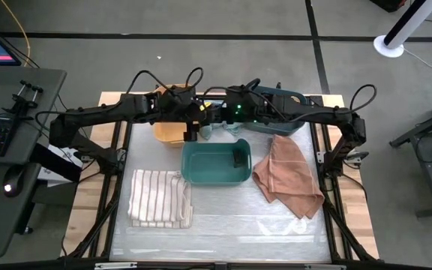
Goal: Sort spices by type
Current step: Put the green seasoning can into the green bin
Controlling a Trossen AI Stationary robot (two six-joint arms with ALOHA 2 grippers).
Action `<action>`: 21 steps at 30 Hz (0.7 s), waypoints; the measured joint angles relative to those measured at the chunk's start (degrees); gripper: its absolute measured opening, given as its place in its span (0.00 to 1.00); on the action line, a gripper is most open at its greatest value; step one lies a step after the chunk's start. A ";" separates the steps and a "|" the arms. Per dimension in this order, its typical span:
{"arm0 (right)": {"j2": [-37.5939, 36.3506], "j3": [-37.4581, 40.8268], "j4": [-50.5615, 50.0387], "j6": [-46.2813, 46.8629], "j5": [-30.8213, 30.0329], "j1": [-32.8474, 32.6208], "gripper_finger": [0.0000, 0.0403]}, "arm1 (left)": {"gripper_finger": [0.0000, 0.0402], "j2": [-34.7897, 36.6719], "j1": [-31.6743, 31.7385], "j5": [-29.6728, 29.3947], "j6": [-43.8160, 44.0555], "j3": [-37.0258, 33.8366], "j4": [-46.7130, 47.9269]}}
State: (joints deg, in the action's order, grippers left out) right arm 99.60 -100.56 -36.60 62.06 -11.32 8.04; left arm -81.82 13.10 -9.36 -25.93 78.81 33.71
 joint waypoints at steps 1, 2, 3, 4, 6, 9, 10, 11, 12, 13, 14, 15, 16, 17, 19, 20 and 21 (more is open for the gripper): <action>-0.01 -0.01 -0.04 -0.26 -0.04 0.02 0.28 | 0.62 0.00 -0.03 -0.24 -0.11 0.00 0.00; 0.03 -0.01 -0.22 -0.73 -0.11 0.15 0.28 | 0.64 0.00 -0.15 -0.80 -0.10 0.01 0.24; 0.06 0.01 -0.33 -1.50 0.05 0.33 0.28 | 0.65 0.00 -0.22 -1.64 0.04 0.00 0.52; 0.01 0.01 -0.62 -2.32 0.37 0.56 0.28 | 0.68 -0.02 -0.27 -2.13 0.19 0.00 0.58; -0.31 0.01 -1.71 -4.11 0.40 0.73 0.28 | 0.72 -0.07 -0.31 -2.94 0.46 0.00 0.75; -1.46 0.20 -6.88 -5.31 0.25 1.53 0.28 | 0.78 -0.03 -0.27 -4.55 0.59 0.04 3.13; -1.85 0.27 -8.77 -5.47 0.15 1.75 0.28 | 0.80 -0.02 -0.22 -4.97 0.59 0.04 3.85; -2.33 0.27 -9.89 -5.61 -0.21 1.93 0.28 | 0.81 -0.02 -0.19 -5.91 0.58 0.04 4.32; -2.83 0.23 -11.81 -5.68 -0.75 2.09 0.28 | 0.81 -0.01 -0.20 -6.85 0.60 0.04 4.82; -3.41 0.23 -14.55 -5.80 -1.46 2.12 0.28 | 0.82 -0.01 -0.19 -7.54 0.78 0.04 5.44; -3.83 0.23 -17.02 -5.78 -2.09 2.11 0.28 | 0.82 0.00 -0.02 -7.91 0.85 0.04 5.97; -4.26 0.23 -18.61 -5.68 -2.19 2.09 0.28 | 0.83 0.00 0.19 -8.06 0.98 0.07 6.87; -4.49 0.23 -20.25 -5.57 -2.13 1.99 0.28 | 0.83 0.09 0.41 -8.13 1.66 0.07 8.26; -4.55 0.23 -21.97 -5.51 -2.13 1.63 0.28 | 0.83 0.15 0.83 -8.07 3.07 0.07 9.95; -4.55 0.23 -24.05 -4.98 -1.54 0.55 0.28 | 0.83 0.28 2.00 -6.54 7.84 0.07 13.35; -4.47 0.23 -24.53 -4.28 -0.75 -0.19 0.28 | 0.83 0.48 2.75 -4.33 10.37 -0.08 15.03; -4.09 0.22 -24.88 -3.86 0.17 -1.05 0.28 | 0.83 0.88 3.58 -1.12 12.79 -0.70 16.00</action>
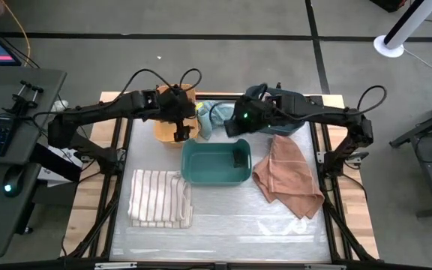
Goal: Sort spices by type
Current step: Put the green seasoning can into the green bin
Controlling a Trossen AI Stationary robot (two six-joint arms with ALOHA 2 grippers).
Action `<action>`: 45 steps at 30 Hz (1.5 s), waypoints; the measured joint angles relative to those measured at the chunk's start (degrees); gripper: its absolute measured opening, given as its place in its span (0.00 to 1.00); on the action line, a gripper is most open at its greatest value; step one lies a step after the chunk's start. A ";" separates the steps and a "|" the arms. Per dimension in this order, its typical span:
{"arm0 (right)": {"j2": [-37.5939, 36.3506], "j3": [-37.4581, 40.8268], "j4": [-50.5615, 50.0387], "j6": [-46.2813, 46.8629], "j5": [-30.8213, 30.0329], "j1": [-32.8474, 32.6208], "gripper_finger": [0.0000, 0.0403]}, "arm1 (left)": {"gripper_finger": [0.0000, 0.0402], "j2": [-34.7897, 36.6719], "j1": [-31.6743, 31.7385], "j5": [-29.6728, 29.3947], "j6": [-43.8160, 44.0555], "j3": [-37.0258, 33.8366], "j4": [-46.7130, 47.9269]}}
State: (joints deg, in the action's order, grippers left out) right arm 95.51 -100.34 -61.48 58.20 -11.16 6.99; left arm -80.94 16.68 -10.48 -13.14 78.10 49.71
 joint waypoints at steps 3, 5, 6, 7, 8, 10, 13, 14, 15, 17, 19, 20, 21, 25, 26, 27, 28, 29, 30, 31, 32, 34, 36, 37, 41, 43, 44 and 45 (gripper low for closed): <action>1.84 -0.08 0.85 2.38 2.22 -2.96 0.28 | 0.83 2.51 2.00 11.26 6.57 -3.72 -0.71; 3.34 -0.06 2.53 3.97 3.35 -4.99 0.28 | 0.83 5.26 2.64 15.80 10.19 -7.31 -2.96; 4.09 -0.06 3.31 5.02 3.53 -5.98 0.28 | 0.83 7.01 2.84 16.91 11.78 -9.26 -4.67; 4.70 -0.06 3.62 6.19 3.54 -6.87 0.28 | 0.83 8.83 2.85 17.68 13.08 -11.11 -6.49; 5.43 -0.09 3.66 7.15 3.55 -7.64 0.28 | 0.83 11.11 2.82 18.17 14.27 -13.20 -8.61; 7.38 -0.10 3.75 9.23 3.70 -8.91 0.28 | 0.83 15.53 2.67 18.39 16.62 -17.16 -13.03; 10.49 -0.08 3.94 11.64 3.71 -10.09 0.28 | 0.83 21.92 2.43 18.08 20.78 -22.46 -19.21; 11.39 -0.08 3.98 12.59 3.75 -10.23 0.28 | 0.83 23.82 2.43 17.45 22.05 -23.89 -20.80; 12.07 -0.08 4.07 13.43 3.92 -10.29 0.28 | 0.83 25.49 2.43 16.29 23.15 -25.07 -22.04; 13.61 -0.10 4.39 13.97 3.99 -10.61 0.28 | 0.83 28.28 2.43 14.00 24.71 -26.75 -23.09; 15.22 -0.10 3.45 14.66 3.86 -10.61 0.28 | 0.83 30.14 2.44 12.20 25.08 -27.64 -23.12; 15.84 -0.08 3.09 15.19 3.61 -10.34 0.28 | 0.83 30.88 2.43 11.73 25.06 -27.94 -22.91; 16.36 -0.08 3.05 15.32 3.05 -10.25 0.28 | 0.83 31.48 2.43 11.53 25.05 -28.22 -22.92; 18.56 -0.10 3.11 15.77 1.96 -9.17 0.28 | 0.83 32.36 2.43 11.42 24.81 -28.52 -23.05; 19.27 -0.10 3.05 15.75 1.72 -8.95 0.28 | 0.83 32.26 2.43 11.39 24.61 -28.54 -23.04; 19.95 -0.10 2.96 15.77 1.15 -8.77 0.28 | 0.83 32.18 2.43 11.38 24.58 -28.56 -22.99; 20.28 -0.08 2.76 15.90 0.77 -8.61 0.28 | 0.83 32.00 2.43 11.38 24.58 -28.56 -22.96; 20.52 -0.08 2.43 16.09 0.44 -8.48 0.28 | 0.83 31.79 2.43 11.36 24.57 -28.56 -23.10; 20.77 -0.10 2.23 16.42 -0.15 -8.49 0.28 | 0.83 31.53 2.43 11.36 24.56 -28.56 -23.04; 20.93 -0.10 2.08 16.41 -0.48 -8.49 0.28 | 0.83 31.28 2.43 11.36 24.58 -28.56 -22.97; 21.32 -0.10 1.80 16.41 -0.62 -8.43 0.28 | 0.83 31.06 2.43 11.36 24.58 -28.56 -22.99; 22.17 -0.10 0.84 16.41 -0.81 -8.20 0.28 | 0.83 30.63 2.43 11.34 24.58 -28.56 -23.06; 22.55 -0.10 -0.04 16.41 -0.84 -7.98 0.28 | 0.83 30.31 2.43 11.34 24.84 -28.56 -22.92; 22.63 -0.10 -0.44 16.41 -0.84 -7.85 0.28 | 0.83 30.21 2.43 11.33 24.89 -28.56 -23.06; 23.01 -0.10 -2.25 16.39 -2.43 -7.70 0.28 | 0.83 30.15 2.43 11.32 24.91 -28.56 -23.08; 23.01 -0.10 -2.41 16.39 -3.64 -7.57 0.28 | 0.83 30.15 2.43 11.30 24.93 -28.56 -23.05; 22.96 -0.10 -2.70 16.39 -3.76 -7.36 0.28 | 0.83 30.15 2.43 11.30 24.93 -28.56 -23.03; 22.95 -0.10 -3.21 16.37 -3.61 -7.24 0.28 | 0.83 30.15 2.43 11.30 24.93 -28.56 -23.04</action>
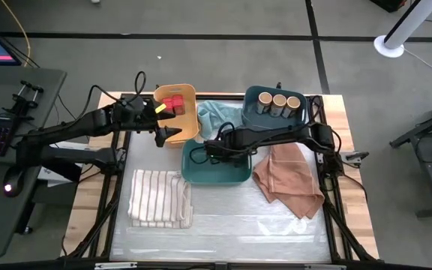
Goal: Sort spices by type
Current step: Put the green seasoning can into the green bin
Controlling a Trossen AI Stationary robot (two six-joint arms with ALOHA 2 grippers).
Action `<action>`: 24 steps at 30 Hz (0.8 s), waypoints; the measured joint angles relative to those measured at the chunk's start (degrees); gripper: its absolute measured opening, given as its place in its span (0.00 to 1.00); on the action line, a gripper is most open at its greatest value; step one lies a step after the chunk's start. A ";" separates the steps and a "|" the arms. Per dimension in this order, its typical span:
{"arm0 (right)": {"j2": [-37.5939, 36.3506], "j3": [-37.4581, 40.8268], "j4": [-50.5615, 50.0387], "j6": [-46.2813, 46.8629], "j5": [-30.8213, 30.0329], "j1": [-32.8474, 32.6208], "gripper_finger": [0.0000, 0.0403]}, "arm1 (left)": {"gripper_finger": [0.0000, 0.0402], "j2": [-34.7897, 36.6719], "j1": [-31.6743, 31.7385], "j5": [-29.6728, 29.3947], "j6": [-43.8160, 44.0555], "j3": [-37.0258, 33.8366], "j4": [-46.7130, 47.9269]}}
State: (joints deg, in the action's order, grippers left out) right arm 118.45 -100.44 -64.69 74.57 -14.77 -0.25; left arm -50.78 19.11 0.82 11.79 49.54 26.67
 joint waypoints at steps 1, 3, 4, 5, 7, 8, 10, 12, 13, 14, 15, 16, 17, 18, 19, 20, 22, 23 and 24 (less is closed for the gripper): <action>0.07 0.00 -0.58 -0.17 0.23 0.18 0.28 | 0.83 0.00 0.00 0.00 0.02 0.00 -0.01; 0.70 0.00 -0.93 -1.02 0.40 0.39 0.28 | 0.83 0.00 0.00 0.00 0.05 0.00 -0.01; 0.94 0.00 -0.99 -1.24 1.06 0.46 0.28 | 0.83 0.00 0.00 0.00 0.07 0.00 -0.01; 1.30 0.00 -0.98 -1.36 1.55 0.58 0.28 | 0.83 0.00 0.00 0.00 0.11 0.00 0.03; 1.44 0.00 -0.89 -1.41 1.77 0.66 0.28 | 0.83 0.00 0.00 0.00 0.15 0.00 0.03; 1.44 0.00 -0.89 -1.42 1.74 0.64 0.28 | 0.83 0.00 0.00 0.00 0.17 0.00 0.05; 1.44 0.00 -0.72 -1.05 1.71 0.64 0.28 | 0.83 0.00 0.00 0.00 0.18 0.00 0.02; 1.44 0.00 -0.74 -1.08 1.88 0.61 0.28 | 0.83 0.00 0.00 0.00 0.20 0.00 0.03; 1.44 0.00 -0.74 -1.11 2.52 0.70 0.28 | 0.83 0.00 0.00 0.00 0.20 0.00 0.03; 1.44 0.00 -0.72 -1.28 3.23 0.82 0.28 | 0.83 0.00 0.00 0.00 0.20 0.00 0.03; 1.44 0.00 -0.66 -1.36 3.46 0.89 0.28 | 0.83 0.00 0.00 0.00 0.18 0.00 0.03; 1.44 0.00 -0.63 -1.37 3.40 0.92 0.29 | 0.83 0.00 0.00 0.00 0.15 0.00 0.03; 1.44 0.00 -0.63 -1.31 3.22 0.92 0.30 | 0.83 0.00 0.00 0.00 0.15 0.00 0.05; 1.44 0.00 -0.62 -1.18 2.79 0.92 0.32 | 0.83 0.00 0.00 0.00 0.17 0.00 0.03; 1.44 0.00 -0.55 -1.12 2.38 0.92 0.34 | 0.83 0.00 0.00 0.00 0.15 0.00 0.03; 1.44 0.00 -0.40 -1.08 1.84 0.92 0.36 | 0.83 0.00 0.00 0.00 0.15 0.00 0.06; 1.44 0.00 0.06 -1.09 1.43 0.93 0.38 | 0.83 0.00 0.00 0.00 0.15 0.00 0.05; 1.44 0.00 0.45 -1.08 1.30 0.92 0.39 | 0.83 0.00 0.00 0.00 0.15 0.00 0.03; 1.44 0.00 0.73 -1.09 1.26 0.92 0.39 | 0.83 0.00 0.00 0.00 0.15 0.00 0.06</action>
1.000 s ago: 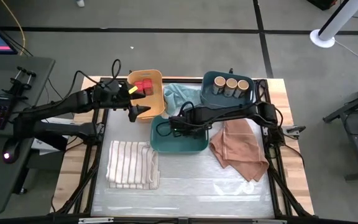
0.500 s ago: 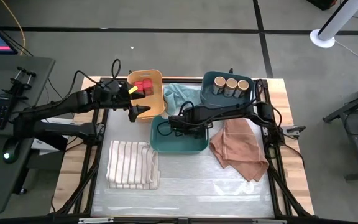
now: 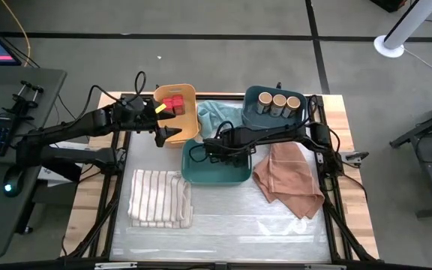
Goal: Sort spices by type
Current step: Put the green seasoning can into the green bin
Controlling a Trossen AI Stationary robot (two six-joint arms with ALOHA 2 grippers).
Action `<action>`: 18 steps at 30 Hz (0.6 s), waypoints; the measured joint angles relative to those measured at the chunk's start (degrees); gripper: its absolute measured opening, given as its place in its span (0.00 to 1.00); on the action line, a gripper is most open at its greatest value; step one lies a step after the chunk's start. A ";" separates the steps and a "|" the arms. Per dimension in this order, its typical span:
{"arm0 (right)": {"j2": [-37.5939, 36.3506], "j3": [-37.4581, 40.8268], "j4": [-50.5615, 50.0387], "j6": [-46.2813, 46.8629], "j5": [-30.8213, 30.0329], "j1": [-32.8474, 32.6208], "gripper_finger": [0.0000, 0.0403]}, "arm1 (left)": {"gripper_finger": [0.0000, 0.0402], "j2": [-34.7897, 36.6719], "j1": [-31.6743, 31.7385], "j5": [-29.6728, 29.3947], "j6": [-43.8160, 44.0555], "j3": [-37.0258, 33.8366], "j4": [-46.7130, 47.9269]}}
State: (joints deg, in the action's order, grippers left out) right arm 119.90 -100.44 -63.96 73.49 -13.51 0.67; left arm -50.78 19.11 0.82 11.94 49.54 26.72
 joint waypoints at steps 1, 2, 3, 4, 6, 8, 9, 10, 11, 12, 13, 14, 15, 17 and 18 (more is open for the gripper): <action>0.00 0.00 0.21 0.01 -0.08 0.00 0.40 | 0.83 0.00 0.00 0.00 0.00 0.00 0.00; 0.00 0.00 0.43 0.01 -0.14 0.00 0.40 | 0.83 0.00 0.00 0.00 0.00 0.00 0.02; 0.00 0.00 0.52 0.01 -0.18 0.00 0.40 | 0.83 0.00 0.00 0.00 0.00 0.00 0.02; 0.00 0.00 0.46 0.01 -0.18 0.00 0.40 | 0.83 0.00 0.00 0.00 0.00 0.00 0.02; 0.00 0.00 0.40 0.01 -0.20 0.00 0.40 | 0.83 0.00 0.00 0.00 0.00 0.00 0.12; 0.00 0.00 0.43 0.01 -0.17 0.00 0.41 | 0.83 0.00 0.00 0.00 -0.01 0.00 0.31; 0.00 0.00 0.41 0.01 0.02 0.00 0.41 | 0.83 0.00 0.00 0.00 -0.03 0.00 0.42; 0.00 0.00 0.41 0.01 0.19 0.00 0.41 | 0.83 0.00 0.00 0.00 -0.04 0.00 0.44; 0.00 0.00 0.41 0.01 0.44 0.00 0.41 | 0.83 0.00 0.00 0.00 -0.04 0.00 0.43; 0.00 0.00 0.40 -0.01 0.84 0.00 0.41 | 0.83 0.00 0.00 0.00 -0.04 0.00 0.42; 0.00 0.00 0.33 0.03 1.42 0.00 0.41 | 0.83 0.00 0.00 0.00 -0.04 0.00 0.42; 0.00 0.00 0.10 0.01 1.76 0.00 0.41 | 0.83 0.00 0.00 0.00 -0.04 0.00 0.44; 0.00 0.00 -0.22 0.01 1.84 0.00 0.41 | 0.83 0.00 0.00 0.00 -0.04 0.00 0.43; 0.00 0.00 -0.83 0.01 2.04 0.00 0.41 | 0.83 0.00 0.00 0.00 -0.04 0.00 0.44; 0.00 0.00 -1.23 0.01 2.16 0.00 0.41 | 0.83 0.00 0.00 0.00 -0.04 0.00 0.44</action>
State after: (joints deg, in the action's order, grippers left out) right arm 119.90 -100.44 -65.19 73.49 -11.36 0.67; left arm -50.78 19.11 0.82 11.90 49.54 27.16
